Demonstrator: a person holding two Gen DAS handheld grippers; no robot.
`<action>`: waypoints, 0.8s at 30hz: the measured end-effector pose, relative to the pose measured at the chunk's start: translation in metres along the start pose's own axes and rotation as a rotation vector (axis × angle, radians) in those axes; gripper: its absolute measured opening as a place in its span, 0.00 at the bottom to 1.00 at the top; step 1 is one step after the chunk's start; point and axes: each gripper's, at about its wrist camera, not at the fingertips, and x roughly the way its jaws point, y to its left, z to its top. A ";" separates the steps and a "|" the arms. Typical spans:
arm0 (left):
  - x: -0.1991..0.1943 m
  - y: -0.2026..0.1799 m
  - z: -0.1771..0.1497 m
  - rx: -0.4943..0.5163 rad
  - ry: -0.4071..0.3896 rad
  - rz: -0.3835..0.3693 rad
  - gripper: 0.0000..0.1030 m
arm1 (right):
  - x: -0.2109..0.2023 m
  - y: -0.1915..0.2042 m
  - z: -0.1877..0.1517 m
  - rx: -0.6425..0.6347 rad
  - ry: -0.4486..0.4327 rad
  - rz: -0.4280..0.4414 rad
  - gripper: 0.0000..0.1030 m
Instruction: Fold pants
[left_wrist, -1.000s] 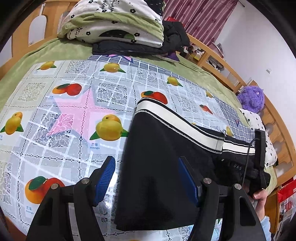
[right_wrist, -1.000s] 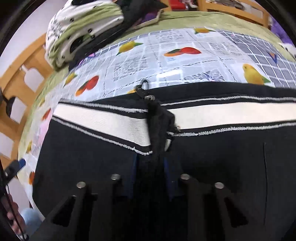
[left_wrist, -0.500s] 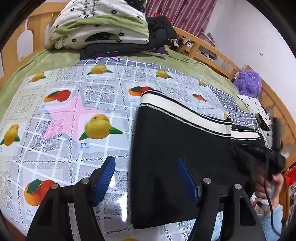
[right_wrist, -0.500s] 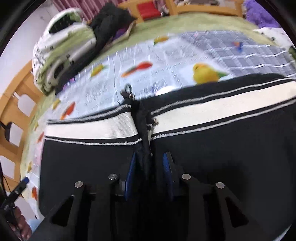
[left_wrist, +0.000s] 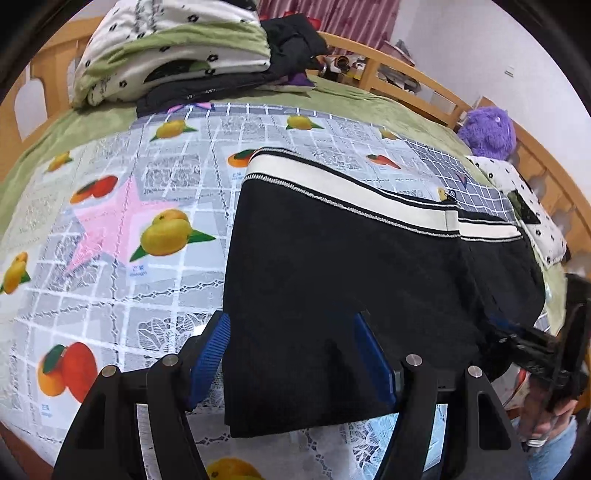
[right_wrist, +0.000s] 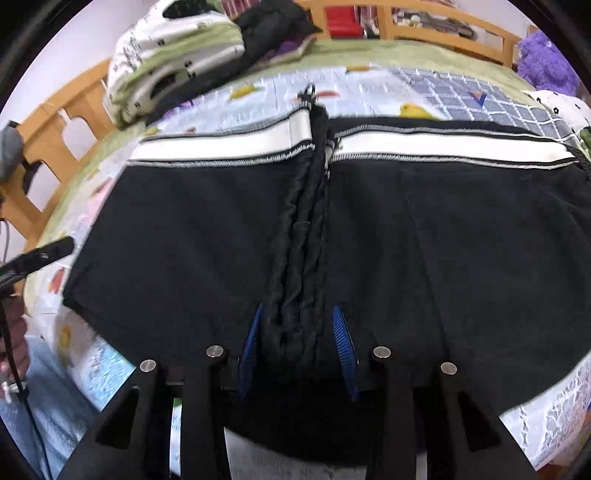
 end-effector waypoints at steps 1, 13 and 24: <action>-0.003 -0.001 -0.001 0.009 -0.003 -0.003 0.65 | -0.008 -0.004 -0.003 0.012 -0.026 0.014 0.36; -0.026 0.014 -0.007 -0.060 0.013 0.016 0.65 | -0.107 -0.097 -0.043 0.226 -0.273 -0.265 0.41; 0.020 0.051 0.015 -0.182 0.015 -0.053 0.63 | -0.086 -0.188 -0.064 0.500 -0.206 -0.142 0.46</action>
